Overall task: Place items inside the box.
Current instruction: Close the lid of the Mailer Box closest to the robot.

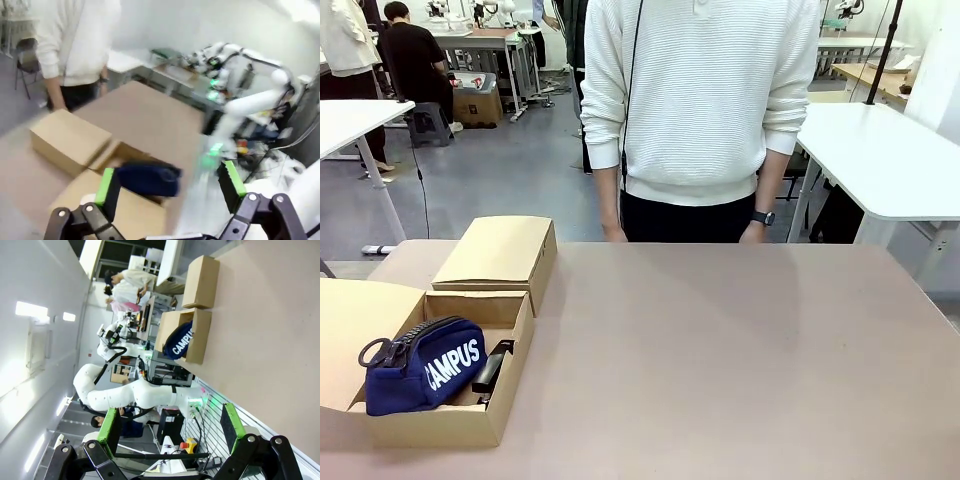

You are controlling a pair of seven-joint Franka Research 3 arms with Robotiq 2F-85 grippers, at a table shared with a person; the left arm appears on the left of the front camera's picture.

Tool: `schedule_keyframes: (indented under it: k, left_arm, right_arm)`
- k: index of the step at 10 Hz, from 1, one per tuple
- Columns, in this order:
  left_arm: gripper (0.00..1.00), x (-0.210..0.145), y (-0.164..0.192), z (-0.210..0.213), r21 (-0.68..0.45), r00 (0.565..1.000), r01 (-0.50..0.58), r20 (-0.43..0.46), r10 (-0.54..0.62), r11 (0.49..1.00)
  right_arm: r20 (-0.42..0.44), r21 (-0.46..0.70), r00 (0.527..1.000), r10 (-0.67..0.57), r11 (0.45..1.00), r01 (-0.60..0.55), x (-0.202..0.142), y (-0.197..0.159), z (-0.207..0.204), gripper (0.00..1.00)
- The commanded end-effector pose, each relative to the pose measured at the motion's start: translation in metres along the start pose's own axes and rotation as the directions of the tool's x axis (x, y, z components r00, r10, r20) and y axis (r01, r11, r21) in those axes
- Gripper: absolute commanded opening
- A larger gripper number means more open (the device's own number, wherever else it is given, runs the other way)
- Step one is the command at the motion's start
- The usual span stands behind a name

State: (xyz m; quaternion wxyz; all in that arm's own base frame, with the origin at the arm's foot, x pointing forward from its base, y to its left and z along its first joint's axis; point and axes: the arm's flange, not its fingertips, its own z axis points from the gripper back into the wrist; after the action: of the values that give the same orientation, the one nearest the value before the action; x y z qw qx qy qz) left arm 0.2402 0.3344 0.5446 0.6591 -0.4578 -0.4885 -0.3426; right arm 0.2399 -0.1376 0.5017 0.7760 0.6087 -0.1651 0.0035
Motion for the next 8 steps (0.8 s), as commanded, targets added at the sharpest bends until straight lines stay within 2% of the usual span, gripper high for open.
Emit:
schedule_keyframes:
  k: [1, 2, 3, 4, 5, 6, 7, 8]
  left_arm:
    - [1.0, 0.014, 0.021, -0.003, 0.298, 0.971, 0.166, 0.12, -0.209, 0.94]
    - [1.0, 0.0, 0.0, 0.0, 0.0, 1.0, 0.0, 0.0, 0.0, 1.0]
    - [1.0, 0.0, 0.0, 0.0, 0.0, 1.0, 0.0, 0.0, 0.0, 1.0]
    - [1.0, 0.004, 0.01, 0.011, 0.11, 0.995, 0.073, 0.062, -0.08, 0.991]
    - [1.0, -0.002, 0.005, 0.0, 0.225, 0.921, 0.39, -0.092, -0.379, 0.893]
    - [1.0, -0.014, 0.015, -0.015, 0.179, 0.762, 0.63, -0.326, -0.559, 0.756]
    - [1.0, -0.021, 0.025, -0.026, 0.103, 0.619, 0.754, -0.44, -0.651, 0.648]
    - [1.0, -0.023, 0.032, -0.034, 0.113, 0.529, 0.824, -0.505, -0.682, 0.555]
  right_arm:
    - [0.006, 0.021, 1.0, 0.017, 1.0, -0.017, 0.001, 0.002, 0.001, 1.0]
    - [0.006, 0.021, 1.0, 0.017, 1.0, -0.017, 0.001, 0.002, 0.001, 1.0]
    - [0.006, 0.021, 1.0, 0.017, 1.0, -0.017, 0.001, 0.002, 0.001, 1.0]
    - [0.006, 0.021, 1.0, 0.017, 1.0, -0.017, 0.001, 0.002, 0.001, 1.0]
    - [0.006, 0.021, 1.0, 0.017, 1.0, -0.017, 0.001, 0.002, 0.001, 1.0]
    - [0.006, 0.021, 1.0, 0.017, 1.0, -0.017, 0.001, 0.002, 0.001, 1.0]
    - [0.006, 0.021, 1.0, 0.017, 1.0, -0.017, 0.001, 0.002, 0.001, 1.0]
    - [0.006, 0.021, 1.0, 0.017, 1.0, -0.017, 0.001, 0.002, 0.001, 1.0]
